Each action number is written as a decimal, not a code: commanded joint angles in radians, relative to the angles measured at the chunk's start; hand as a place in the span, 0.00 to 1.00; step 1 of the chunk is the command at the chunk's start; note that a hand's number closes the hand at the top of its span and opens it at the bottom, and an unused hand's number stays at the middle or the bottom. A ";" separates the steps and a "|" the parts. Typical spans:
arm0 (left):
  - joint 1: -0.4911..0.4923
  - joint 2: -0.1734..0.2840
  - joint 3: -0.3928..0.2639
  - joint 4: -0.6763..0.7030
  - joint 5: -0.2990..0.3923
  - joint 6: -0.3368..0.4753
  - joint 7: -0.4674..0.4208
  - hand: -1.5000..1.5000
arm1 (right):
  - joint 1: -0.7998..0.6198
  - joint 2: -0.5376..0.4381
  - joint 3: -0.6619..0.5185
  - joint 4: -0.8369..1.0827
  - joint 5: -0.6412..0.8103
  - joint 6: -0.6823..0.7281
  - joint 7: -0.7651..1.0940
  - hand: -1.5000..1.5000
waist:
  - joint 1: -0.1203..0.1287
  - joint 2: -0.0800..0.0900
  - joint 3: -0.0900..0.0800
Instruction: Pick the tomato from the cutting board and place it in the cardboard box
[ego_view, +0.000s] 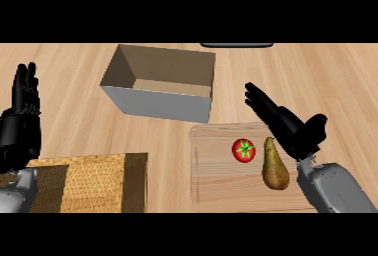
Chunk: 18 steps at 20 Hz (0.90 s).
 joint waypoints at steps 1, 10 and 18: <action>-0.011 -0.028 -0.024 0.049 0.007 -0.061 -0.008 0.50 | 0.100 0.013 0.010 -0.091 0.074 -0.100 0.041 0.00 | -0.007 -0.009 0.002; 0.021 0.109 -0.208 -0.024 0.168 -0.227 0.098 0.50 | 0.173 -0.157 0.040 0.091 0.561 -0.470 0.011 0.00 | -0.111 0.004 -0.018; 0.016 0.146 -0.274 -0.046 0.262 -0.212 0.116 0.50 | 0.229 -0.204 0.216 0.008 1.009 -0.649 0.198 0.00 | -0.096 -0.021 -0.013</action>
